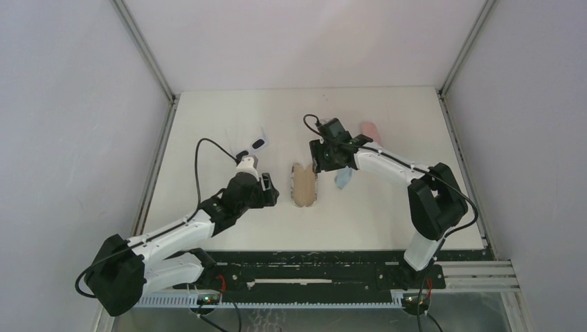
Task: Organize the sunglasses
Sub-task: Adjust the sunglasses case at the center of the board.
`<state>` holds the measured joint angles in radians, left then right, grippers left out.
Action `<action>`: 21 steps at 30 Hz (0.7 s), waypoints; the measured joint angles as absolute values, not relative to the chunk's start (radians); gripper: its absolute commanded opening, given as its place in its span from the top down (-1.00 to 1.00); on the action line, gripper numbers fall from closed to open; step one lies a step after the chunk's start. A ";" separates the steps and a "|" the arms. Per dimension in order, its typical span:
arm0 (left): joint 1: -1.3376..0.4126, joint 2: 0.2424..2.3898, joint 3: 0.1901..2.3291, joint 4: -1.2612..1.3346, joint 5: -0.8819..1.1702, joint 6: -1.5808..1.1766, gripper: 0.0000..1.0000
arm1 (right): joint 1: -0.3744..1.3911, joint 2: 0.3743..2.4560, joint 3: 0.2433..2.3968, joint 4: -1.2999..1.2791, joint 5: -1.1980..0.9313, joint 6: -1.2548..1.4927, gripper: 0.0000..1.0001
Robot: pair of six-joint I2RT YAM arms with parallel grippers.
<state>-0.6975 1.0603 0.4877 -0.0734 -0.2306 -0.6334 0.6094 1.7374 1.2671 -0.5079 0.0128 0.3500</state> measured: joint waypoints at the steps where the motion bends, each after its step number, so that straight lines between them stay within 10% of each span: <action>1: -0.697 1.062 0.492 -0.073 -0.231 -0.633 -0.43 | 0.616 1.729 1.264 -0.508 0.012 0.363 -0.09; 12: -0.697 1.047 0.493 -0.074 -0.230 -0.633 -0.43 | 0.741 1.714 1.099 -0.500 0.064 0.495 -0.09; 21: -0.697 1.024 0.491 -0.074 -0.230 -0.635 -0.43 | 0.779 1.700 1.024 -0.466 0.109 0.562 0.38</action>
